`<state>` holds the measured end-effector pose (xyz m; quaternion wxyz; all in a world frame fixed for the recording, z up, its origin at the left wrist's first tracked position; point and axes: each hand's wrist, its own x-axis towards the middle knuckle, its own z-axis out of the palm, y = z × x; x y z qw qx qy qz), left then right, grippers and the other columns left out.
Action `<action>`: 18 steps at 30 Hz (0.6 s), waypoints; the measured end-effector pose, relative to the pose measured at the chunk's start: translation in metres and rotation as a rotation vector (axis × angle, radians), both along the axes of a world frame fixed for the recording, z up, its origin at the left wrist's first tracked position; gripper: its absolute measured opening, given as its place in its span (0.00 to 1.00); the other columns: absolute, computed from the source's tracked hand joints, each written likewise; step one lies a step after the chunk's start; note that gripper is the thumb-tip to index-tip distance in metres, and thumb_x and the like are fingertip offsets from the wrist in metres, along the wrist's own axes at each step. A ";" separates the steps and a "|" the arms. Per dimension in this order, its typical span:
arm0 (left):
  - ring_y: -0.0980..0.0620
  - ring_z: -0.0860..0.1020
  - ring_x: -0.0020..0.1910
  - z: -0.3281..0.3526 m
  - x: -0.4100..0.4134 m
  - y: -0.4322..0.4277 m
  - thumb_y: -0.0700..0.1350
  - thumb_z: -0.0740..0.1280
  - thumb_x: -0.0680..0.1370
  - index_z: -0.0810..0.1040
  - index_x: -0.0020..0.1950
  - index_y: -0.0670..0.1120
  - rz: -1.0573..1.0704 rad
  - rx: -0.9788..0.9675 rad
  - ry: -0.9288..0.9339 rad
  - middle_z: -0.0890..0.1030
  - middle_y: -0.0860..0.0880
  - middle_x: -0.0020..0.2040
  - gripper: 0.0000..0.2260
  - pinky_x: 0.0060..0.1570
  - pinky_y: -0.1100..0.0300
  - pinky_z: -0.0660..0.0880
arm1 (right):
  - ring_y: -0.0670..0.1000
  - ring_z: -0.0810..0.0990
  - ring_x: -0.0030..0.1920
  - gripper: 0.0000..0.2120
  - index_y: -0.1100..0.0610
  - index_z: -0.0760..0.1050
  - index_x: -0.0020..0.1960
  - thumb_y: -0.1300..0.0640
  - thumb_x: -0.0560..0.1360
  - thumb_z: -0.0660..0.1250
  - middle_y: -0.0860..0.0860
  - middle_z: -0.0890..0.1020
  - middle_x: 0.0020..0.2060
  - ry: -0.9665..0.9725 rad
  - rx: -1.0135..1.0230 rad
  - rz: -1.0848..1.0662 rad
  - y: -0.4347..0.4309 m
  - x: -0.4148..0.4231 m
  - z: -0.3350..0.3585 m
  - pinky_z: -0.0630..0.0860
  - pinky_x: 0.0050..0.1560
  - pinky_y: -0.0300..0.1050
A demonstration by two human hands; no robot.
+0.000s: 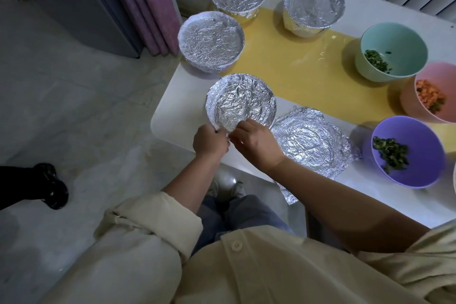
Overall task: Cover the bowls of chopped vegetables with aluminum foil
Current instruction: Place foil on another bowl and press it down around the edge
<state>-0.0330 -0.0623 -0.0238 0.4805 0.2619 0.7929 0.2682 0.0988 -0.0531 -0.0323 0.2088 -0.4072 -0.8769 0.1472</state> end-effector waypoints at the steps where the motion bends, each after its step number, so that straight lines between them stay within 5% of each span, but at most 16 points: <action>1: 0.40 0.85 0.36 0.001 0.001 0.001 0.42 0.63 0.79 0.77 0.35 0.42 -0.003 -0.004 0.003 0.82 0.42 0.32 0.14 0.49 0.44 0.82 | 0.58 0.76 0.35 0.08 0.61 0.77 0.37 0.61 0.74 0.64 0.56 0.77 0.34 0.003 -0.001 -0.002 0.000 0.000 0.000 0.74 0.31 0.49; 9: 0.43 0.83 0.37 0.010 0.000 0.005 0.43 0.63 0.75 0.78 0.47 0.40 -0.035 -0.087 -0.116 0.82 0.42 0.40 0.08 0.41 0.55 0.77 | 0.58 0.76 0.34 0.13 0.61 0.78 0.36 0.57 0.76 0.62 0.55 0.76 0.33 0.006 0.010 0.002 0.002 -0.001 0.003 0.73 0.29 0.47; 12: 0.41 0.85 0.43 0.000 -0.006 0.010 0.46 0.62 0.65 0.82 0.45 0.40 -0.082 -0.048 -0.086 0.85 0.42 0.39 0.15 0.52 0.46 0.81 | 0.58 0.77 0.35 0.16 0.61 0.78 0.37 0.54 0.77 0.60 0.56 0.77 0.34 0.012 -0.027 -0.021 0.002 -0.003 0.001 0.74 0.30 0.49; 15: 0.40 0.85 0.42 -0.011 -0.011 0.012 0.47 0.61 0.63 0.82 0.43 0.40 -0.110 -0.046 -0.070 0.85 0.40 0.38 0.17 0.51 0.42 0.81 | 0.59 0.77 0.37 0.06 0.62 0.78 0.41 0.59 0.73 0.69 0.56 0.78 0.37 0.004 -0.072 -0.014 0.002 0.000 0.004 0.74 0.35 0.49; 18: 0.40 0.85 0.41 -0.003 -0.013 0.013 0.46 0.61 0.63 0.81 0.41 0.40 -0.127 -0.035 -0.072 0.85 0.40 0.38 0.14 0.51 0.41 0.81 | 0.59 0.77 0.40 0.08 0.62 0.78 0.42 0.64 0.66 0.75 0.57 0.78 0.39 -0.007 -0.081 0.019 0.003 0.011 0.006 0.73 0.39 0.50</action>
